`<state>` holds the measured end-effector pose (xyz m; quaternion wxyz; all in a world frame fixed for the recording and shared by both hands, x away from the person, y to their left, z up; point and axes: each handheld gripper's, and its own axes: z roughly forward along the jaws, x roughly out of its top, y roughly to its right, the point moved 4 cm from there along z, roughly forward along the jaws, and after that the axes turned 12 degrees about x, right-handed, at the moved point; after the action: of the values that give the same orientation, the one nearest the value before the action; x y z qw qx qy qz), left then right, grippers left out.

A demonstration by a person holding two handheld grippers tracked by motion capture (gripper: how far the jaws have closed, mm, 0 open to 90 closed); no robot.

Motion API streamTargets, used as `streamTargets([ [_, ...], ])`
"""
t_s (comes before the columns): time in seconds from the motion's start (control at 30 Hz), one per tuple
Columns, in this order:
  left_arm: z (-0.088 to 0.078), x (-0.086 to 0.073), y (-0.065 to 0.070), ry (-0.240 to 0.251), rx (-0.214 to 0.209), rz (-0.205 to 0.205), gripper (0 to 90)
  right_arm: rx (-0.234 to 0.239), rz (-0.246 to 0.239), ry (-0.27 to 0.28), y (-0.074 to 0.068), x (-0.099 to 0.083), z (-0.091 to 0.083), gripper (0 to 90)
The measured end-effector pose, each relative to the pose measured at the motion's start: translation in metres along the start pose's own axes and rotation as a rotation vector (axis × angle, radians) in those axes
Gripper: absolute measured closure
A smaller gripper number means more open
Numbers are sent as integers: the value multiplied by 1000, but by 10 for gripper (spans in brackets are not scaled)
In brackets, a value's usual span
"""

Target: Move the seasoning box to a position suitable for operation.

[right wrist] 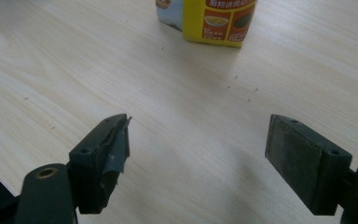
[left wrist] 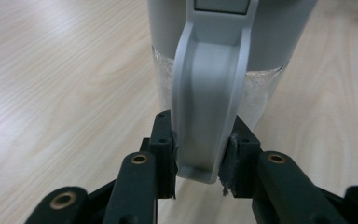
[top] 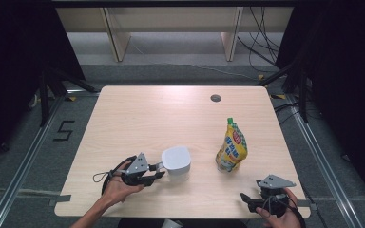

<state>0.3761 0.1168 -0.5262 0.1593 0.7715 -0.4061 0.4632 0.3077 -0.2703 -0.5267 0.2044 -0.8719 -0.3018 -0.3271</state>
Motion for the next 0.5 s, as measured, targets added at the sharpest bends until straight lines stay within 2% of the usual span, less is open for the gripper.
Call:
streamTargets([
  [0.03, 0, 1, 2, 3, -1, 4, 686, -2, -15, 6, 1, 0, 0, 228],
  [0.2, 2, -1, 0, 8, -42, -9, 685, 0, -8, -3, 0, 0, 0, 228],
  [0.23, 3, 0, -2, -4, -34, -3, 684, 1, -4, -4, 0, 0, 0, 228],
  [0.33, 5, 1, -5, -3, -22, -27, 683, 2, -14, 5, 1, 0, 1, 228],
  [0.4, 6, 1, -8, 11, -21, 2, 684, 3, -18, 0, 1, 1, 1, 227],
  [0.43, 6, 1, -6, -2, -15, -22, 684, 3, -19, 1, 1, 1, 1, 227],
  [0.5, 5, 1, -7, -8, -20, -8, 685, 3, -18, 2, 1, 1, 0, 227],
])
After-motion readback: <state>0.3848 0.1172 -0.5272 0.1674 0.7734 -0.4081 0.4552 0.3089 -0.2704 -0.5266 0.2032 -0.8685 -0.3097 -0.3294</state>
